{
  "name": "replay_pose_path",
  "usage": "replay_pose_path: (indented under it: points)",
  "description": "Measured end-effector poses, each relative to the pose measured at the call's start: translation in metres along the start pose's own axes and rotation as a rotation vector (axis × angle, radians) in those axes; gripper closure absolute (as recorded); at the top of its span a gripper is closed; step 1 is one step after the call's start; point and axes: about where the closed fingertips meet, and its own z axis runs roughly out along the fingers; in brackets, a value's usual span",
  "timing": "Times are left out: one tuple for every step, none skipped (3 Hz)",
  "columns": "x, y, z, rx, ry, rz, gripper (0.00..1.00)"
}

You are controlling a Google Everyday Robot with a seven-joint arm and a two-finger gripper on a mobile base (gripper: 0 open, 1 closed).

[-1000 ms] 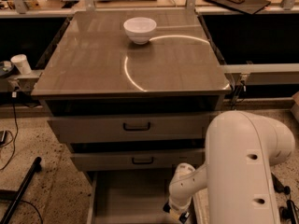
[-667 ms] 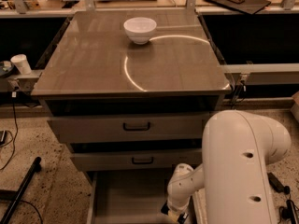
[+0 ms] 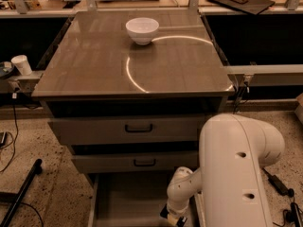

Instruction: Place rxbar blueberry into bottom drawer

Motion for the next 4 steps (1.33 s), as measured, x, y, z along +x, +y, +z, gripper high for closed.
replay_pose_path:
  points:
    - [-0.012,0.003,0.019,-0.034,0.006,-0.016,1.00]
    - [-0.026,0.006,0.036,-0.065,0.010,-0.034,1.00]
    - [-0.033,0.009,0.052,-0.091,0.025,-0.041,0.98]
    - [-0.033,0.009,0.052,-0.091,0.025,-0.041,0.75]
